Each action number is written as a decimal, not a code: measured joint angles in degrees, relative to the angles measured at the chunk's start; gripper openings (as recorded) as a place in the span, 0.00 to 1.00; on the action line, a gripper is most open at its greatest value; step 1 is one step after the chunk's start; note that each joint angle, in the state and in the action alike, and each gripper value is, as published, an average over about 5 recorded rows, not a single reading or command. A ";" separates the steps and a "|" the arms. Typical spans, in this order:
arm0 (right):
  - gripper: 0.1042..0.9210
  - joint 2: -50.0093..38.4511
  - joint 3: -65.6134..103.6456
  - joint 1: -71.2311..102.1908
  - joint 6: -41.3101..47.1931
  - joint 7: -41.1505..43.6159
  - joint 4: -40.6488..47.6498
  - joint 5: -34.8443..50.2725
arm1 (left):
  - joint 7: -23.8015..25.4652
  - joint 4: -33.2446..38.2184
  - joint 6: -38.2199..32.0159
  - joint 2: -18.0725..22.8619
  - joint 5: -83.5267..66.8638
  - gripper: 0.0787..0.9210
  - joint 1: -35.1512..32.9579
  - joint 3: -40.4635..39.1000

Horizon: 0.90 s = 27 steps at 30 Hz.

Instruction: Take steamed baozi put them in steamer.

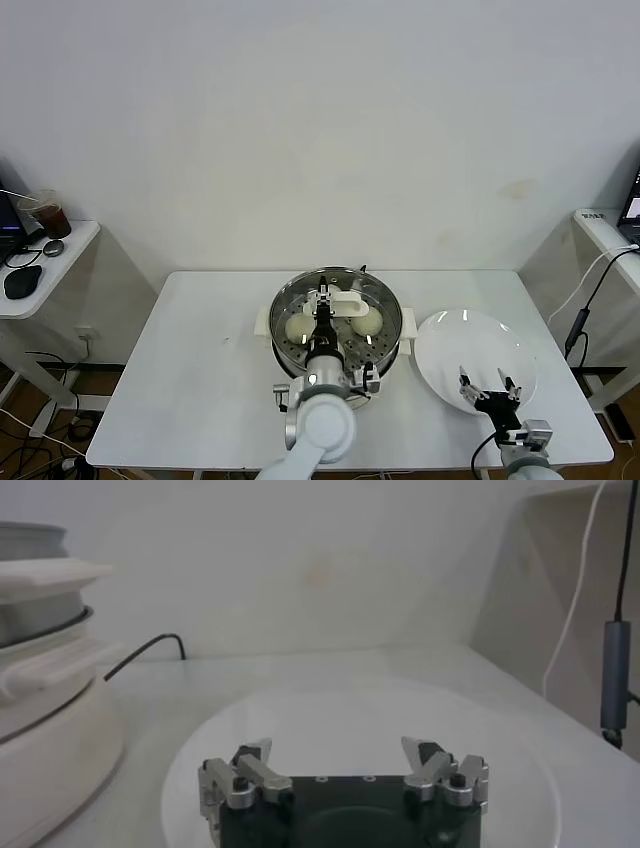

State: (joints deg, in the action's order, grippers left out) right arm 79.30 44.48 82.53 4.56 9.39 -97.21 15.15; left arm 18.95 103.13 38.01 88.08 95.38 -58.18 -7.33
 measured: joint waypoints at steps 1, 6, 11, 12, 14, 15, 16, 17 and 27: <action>0.88 0.01 -0.01 0.00 0.00 0.00 0.01 -0.01 | 0.06 0.39 -0.13 -0.13 0.02 0.48 -0.19 -0.05; 0.88 0.03 -0.05 -0.02 0.00 0.00 0.11 -0.07 | 0.69 2.71 -0.57 -1.01 0.11 0.65 -1.48 -0.37; 0.88 0.04 -0.07 -0.02 0.00 0.00 0.14 -0.14 | 1.08 5.25 -0.87 -1.85 -0.21 0.82 -3.22 -0.23; 0.88 0.05 -0.09 0.00 0.01 0.00 0.14 -0.18 | 1.12 5.73 -0.91 -1.99 -0.35 0.84 -3.58 -0.18; 0.88 0.08 -0.15 0.03 0.01 -0.01 0.15 -0.24 | 1.30 6.65 -1.00 -2.27 -0.66 0.87 -4.28 -0.15; 0.88 0.09 -0.19 0.04 0.01 -0.01 0.14 -0.26 | 1.42 7.11 -1.07 -2.39 -0.82 0.88 -4.62 -0.17; 0.88 0.10 -0.24 0.05 0.01 -0.02 0.13 -0.28 | 1.56 7.57 -1.13 -2.52 -0.98 0.88 -4.96 -0.21; 0.88 0.10 -0.29 0.05 0.02 -0.02 0.12 -0.28 | 1.68 8.04 -1.20 -2.62 -1.11 0.88 -5.29 -0.25; 0.88 0.04 -0.68 0.44 -0.18 -0.03 -0.47 -0.28 | 1.83 12.85 -1.76 -3.72 -1.70 0.88 -8.42 0.86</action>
State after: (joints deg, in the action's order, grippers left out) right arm 79.34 43.80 82.97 4.38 9.36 -97.68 14.87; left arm 20.78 115.99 36.24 84.36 93.69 -66.60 -6.47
